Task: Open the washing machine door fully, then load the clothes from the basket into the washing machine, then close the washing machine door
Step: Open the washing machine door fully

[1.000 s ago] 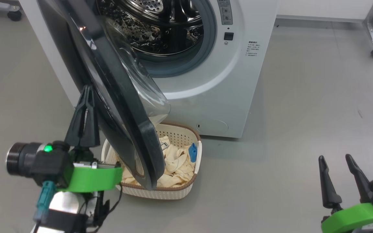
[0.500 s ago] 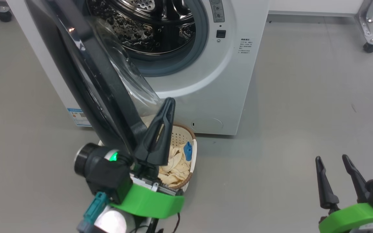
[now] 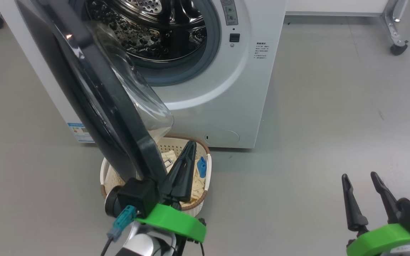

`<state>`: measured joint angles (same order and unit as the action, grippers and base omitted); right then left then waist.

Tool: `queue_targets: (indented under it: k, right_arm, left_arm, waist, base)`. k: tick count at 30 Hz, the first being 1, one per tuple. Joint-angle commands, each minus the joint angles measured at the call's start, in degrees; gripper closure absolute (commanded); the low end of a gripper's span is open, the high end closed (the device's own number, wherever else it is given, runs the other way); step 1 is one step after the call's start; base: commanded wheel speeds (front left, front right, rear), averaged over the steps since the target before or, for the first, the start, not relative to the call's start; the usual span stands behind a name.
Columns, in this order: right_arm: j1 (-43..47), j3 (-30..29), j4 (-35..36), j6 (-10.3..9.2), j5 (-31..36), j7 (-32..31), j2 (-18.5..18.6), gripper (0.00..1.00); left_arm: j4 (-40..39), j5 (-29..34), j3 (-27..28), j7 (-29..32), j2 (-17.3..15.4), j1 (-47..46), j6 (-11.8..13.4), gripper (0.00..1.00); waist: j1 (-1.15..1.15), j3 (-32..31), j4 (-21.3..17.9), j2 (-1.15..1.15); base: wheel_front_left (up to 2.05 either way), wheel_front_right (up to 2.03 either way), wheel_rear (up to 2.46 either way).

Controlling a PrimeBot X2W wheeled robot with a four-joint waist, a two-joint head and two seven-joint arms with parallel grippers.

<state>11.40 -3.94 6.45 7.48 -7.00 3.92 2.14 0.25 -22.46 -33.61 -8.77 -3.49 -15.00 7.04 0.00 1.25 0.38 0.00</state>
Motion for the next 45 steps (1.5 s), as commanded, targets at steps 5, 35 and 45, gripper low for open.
queue_targets:
  k: [5, 35, 45]
  right_arm:
    - [-2.4, 1.3, 1.6, 0.01, -0.6, -0.2, 0.7, 0.0]
    - [-3.0, -0.4, 0.7, 0.01, -1.7, 0.0, 0.7, 0.0]
    - [-3.1, -0.7, 0.7, 0.01, -1.3, -0.4, 0.7, 0.0]
  left_arm:
    - [1.9, -1.9, 1.1, -2.4, 0.5, -3.7, 0.1, 1.0]
    - [8.4, -4.2, 5.9, -5.5, -2.2, -2.9, 3.6, 1.0]
    - [6.6, -3.5, 6.6, -5.6, -3.5, -1.3, 5.2, 1.0]
  waist:
    - [0.0, -0.1, -0.2, 0.0]
    - [0.0, 2.2, 4.8, 0.0]
    - [0.0, 2.3, 8.6, 0.0]
  base:
    - [0.0, 0.0, 0.0]
    - [0.0, 0.0, 0.0]
    - [0.0, 0.0, 0.0]
